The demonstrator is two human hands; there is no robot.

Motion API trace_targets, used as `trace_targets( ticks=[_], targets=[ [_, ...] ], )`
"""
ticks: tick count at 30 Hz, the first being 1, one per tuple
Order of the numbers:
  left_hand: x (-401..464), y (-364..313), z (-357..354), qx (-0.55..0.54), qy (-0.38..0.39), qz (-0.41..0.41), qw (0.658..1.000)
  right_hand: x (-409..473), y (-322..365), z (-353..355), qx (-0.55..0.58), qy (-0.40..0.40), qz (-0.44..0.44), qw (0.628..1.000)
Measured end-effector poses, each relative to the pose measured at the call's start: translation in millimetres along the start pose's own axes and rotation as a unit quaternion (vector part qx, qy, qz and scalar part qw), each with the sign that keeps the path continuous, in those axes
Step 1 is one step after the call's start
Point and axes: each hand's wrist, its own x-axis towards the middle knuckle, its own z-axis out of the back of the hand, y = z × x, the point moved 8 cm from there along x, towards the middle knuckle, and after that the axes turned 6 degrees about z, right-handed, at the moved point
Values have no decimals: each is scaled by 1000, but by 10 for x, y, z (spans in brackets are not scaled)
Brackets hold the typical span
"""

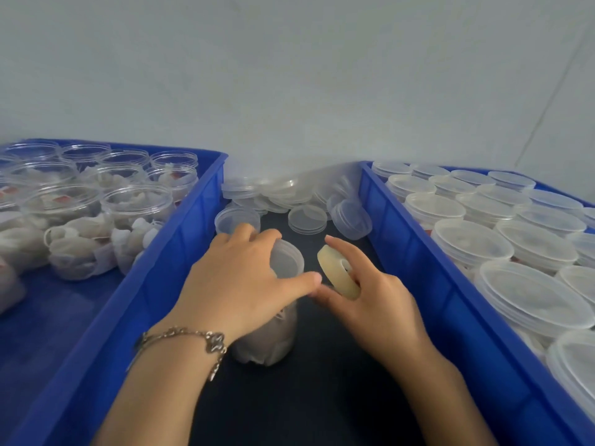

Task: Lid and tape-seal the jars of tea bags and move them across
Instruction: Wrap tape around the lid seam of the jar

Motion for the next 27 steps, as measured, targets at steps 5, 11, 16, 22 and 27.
trace_targets(
  ticks=[5, 11, 16, 22, 27],
  targets=[
    [-31, 52, 56, -52, 86, -44, 994, -20, -147, 52, -5, 105, -15, 994],
    [-71, -61, 114, 82, 121, -65, 987, 13, -86, 201, -170, -69, 22, 983],
    [-126, -89, 56, 35, 175, -106, 978, -73, 143, 256, -238, -225, 149, 933],
    [-215, -162, -51, 26, 246, -199, 948, -72, 200, 168, -225, -239, 119, 937],
    [-363, -246, -33, -19, 237, -224, 945, -92, 281, 189, -214, -266, 110, 933]
  ],
)
